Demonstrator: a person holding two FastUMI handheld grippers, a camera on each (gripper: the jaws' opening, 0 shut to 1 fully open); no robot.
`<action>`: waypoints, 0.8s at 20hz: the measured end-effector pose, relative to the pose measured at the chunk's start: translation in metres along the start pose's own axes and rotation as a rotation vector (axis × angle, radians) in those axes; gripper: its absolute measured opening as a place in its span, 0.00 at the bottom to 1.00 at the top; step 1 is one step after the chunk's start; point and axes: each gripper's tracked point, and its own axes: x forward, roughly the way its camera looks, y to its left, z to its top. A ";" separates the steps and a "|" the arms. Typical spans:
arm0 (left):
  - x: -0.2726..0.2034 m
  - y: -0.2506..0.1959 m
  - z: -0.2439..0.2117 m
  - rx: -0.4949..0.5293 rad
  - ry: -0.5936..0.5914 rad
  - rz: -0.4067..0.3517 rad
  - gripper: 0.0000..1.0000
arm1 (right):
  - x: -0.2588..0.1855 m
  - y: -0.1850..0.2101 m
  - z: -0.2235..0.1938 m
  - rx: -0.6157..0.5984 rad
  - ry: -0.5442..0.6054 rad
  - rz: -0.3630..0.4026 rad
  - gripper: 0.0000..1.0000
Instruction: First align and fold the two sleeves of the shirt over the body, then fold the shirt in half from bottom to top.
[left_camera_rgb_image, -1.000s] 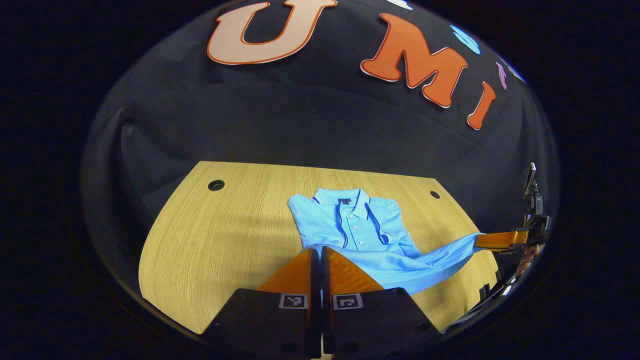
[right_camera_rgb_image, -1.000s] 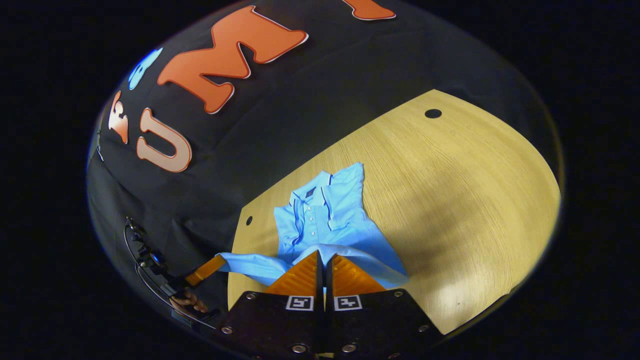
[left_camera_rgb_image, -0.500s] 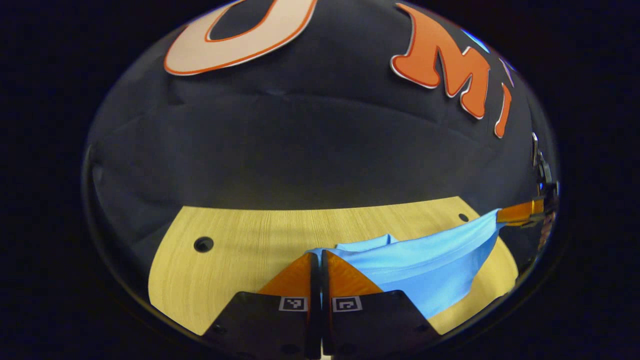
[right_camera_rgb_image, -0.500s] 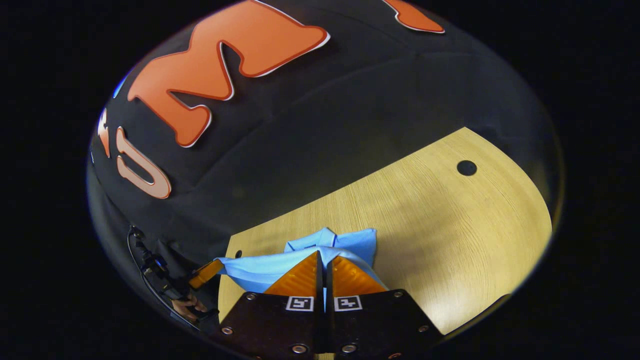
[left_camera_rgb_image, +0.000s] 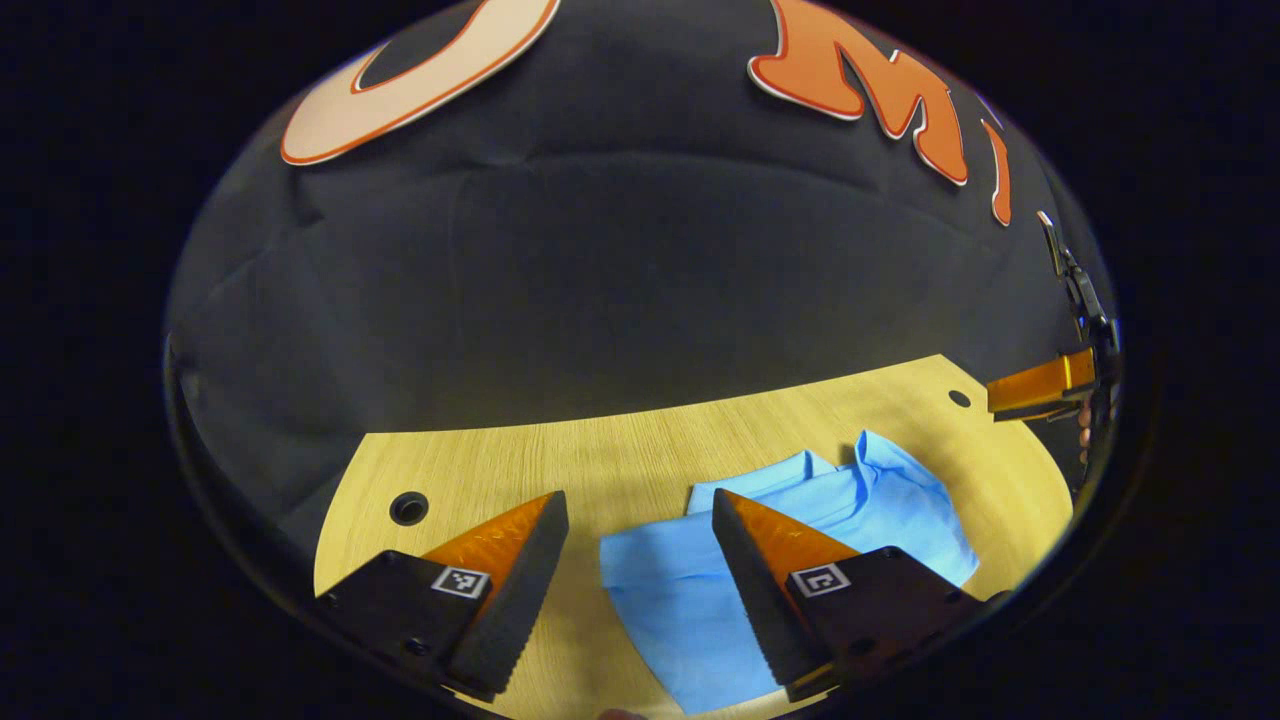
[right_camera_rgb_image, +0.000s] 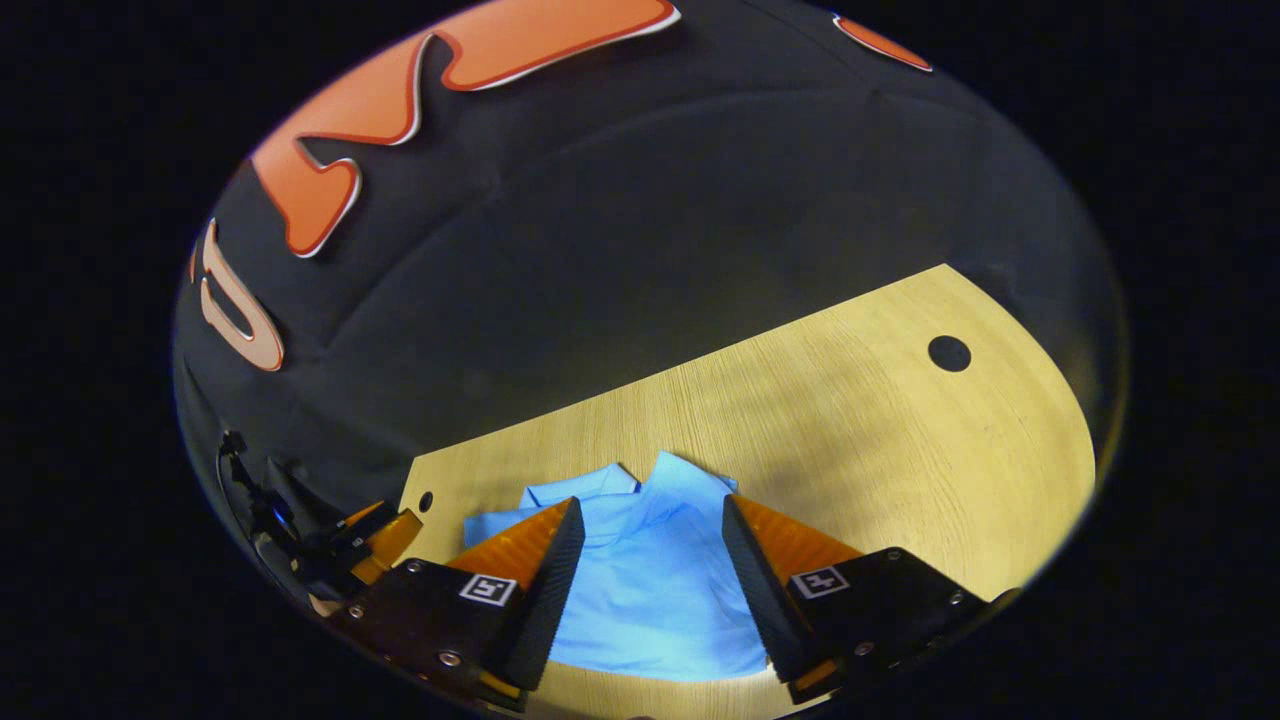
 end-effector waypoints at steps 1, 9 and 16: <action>-0.019 -0.003 0.007 -0.017 -0.011 0.000 0.98 | -0.020 0.001 -0.001 -0.026 -0.027 -0.008 0.93; -0.146 -0.052 0.023 0.056 -0.138 0.014 0.98 | -0.140 0.005 -0.027 -0.195 -0.178 -0.048 0.97; -0.249 -0.085 -0.016 0.032 -0.210 0.067 0.97 | -0.215 0.029 -0.071 -0.324 -0.240 -0.002 0.96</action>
